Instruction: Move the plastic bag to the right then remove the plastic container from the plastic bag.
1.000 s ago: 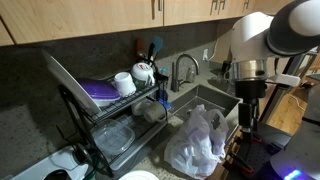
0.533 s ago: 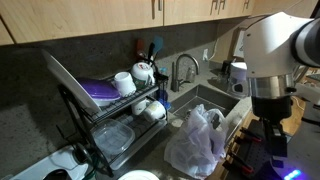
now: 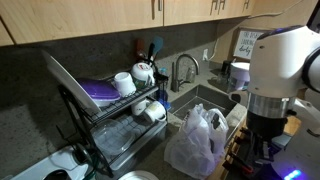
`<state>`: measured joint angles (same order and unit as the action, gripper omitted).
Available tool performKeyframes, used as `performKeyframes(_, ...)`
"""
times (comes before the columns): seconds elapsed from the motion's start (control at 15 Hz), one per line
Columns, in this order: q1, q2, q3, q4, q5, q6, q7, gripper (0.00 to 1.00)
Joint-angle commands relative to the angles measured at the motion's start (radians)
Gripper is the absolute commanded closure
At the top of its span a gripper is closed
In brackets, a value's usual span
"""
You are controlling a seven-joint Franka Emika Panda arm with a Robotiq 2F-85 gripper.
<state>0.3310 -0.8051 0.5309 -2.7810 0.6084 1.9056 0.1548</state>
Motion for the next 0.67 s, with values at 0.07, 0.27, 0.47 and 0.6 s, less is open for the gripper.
performKeyframes(0.07, -0.102, 0.042, 0.114, -0.001, -0.021, 0.134, 0.068, 1.0)
performKeyframes(0.27, -0.197, 0.047, 0.158, -0.002, -0.02, 0.164, 0.082, 1.0)
performKeyframes(0.47, -0.292, 0.034, 0.171, -0.002, -0.014, 0.17, 0.068, 1.0)
performKeyframes(0.6, -0.347, 0.037, 0.169, -0.002, -0.019, 0.166, 0.055, 1.0)
